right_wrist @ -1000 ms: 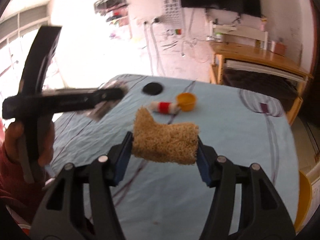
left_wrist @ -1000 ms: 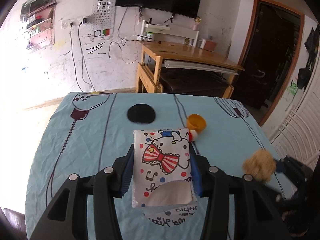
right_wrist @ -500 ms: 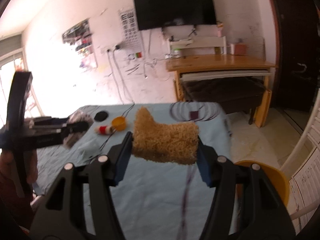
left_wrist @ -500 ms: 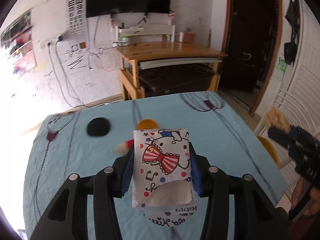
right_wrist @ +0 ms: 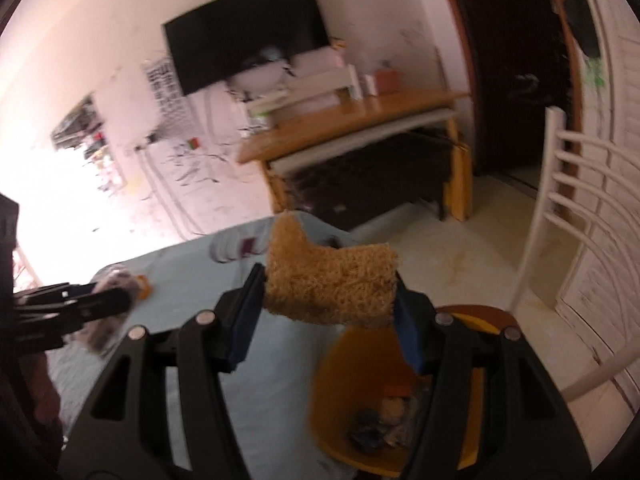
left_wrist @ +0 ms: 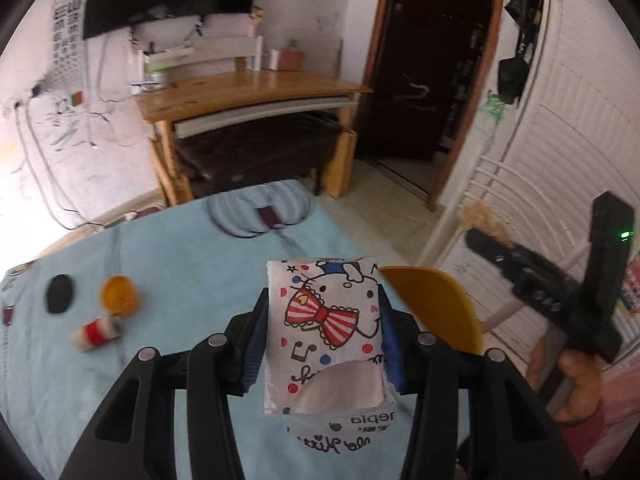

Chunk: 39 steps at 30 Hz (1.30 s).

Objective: Collect trash
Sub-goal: 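Carry the tissue pack and sponge to the wastebasket and open both tools, then grasp the black round pad with the left tool while the right tool grasps the orange lid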

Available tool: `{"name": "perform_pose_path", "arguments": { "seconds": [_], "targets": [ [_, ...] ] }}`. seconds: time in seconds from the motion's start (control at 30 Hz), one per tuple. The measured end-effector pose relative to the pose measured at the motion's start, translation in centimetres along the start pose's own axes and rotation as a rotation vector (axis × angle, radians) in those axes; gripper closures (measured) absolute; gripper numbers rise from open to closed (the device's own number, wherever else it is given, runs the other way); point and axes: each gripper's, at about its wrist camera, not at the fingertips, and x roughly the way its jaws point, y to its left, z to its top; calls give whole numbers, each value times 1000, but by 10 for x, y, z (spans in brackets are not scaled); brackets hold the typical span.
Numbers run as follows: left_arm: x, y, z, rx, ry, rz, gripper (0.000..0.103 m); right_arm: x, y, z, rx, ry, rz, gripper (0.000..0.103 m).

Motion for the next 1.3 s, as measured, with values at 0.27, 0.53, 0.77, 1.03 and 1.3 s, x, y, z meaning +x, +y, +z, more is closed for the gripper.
{"name": "perform_pose_path", "arguments": {
  "seconds": [0.27, 0.53, 0.77, 1.03, 1.3],
  "targets": [
    [52, -48, 19, -8, 74, -105, 59, 29, -27, -13, 26, 89, -82, 45],
    [103, -75, 33, -39, 143, -129, 59, 57, -73, -27, 112, 166, -199, 32],
    [126, -85, 34, -83, 164, -179, 48, 42, -101, -23, 212, 97, -255, 22],
    [131, -94, 28, -58, 159, -167, 24, 30, -114, -20, 268, 52, -242, 22],
    [111, -76, 19, -44, 126, -117, 23, 34, -88, -18, 213, 54, -210, 22]
  ]
}}
